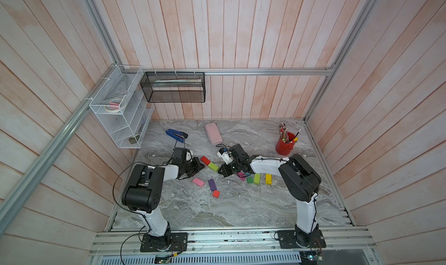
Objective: Assemble the letter v with building blocks
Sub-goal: Adjust the building block at the center of the board.
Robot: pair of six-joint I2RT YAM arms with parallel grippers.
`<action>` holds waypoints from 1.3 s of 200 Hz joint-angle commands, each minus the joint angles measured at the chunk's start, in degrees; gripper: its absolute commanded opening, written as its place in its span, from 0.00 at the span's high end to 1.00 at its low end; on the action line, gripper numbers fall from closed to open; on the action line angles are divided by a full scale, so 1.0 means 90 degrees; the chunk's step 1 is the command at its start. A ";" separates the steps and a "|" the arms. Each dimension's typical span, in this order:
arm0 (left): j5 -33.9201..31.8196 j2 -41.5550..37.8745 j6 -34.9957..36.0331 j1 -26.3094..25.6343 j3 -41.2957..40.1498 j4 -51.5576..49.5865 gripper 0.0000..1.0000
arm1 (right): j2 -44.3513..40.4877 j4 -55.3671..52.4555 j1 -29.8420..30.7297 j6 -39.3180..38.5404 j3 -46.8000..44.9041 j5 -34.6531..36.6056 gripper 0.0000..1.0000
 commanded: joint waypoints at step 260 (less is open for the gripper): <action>-0.0020 0.0198 0.0149 -0.0042 -0.0068 0.0085 1.00 | 0.0700 -0.0391 0.0119 -0.0046 0.0601 0.0074 1.00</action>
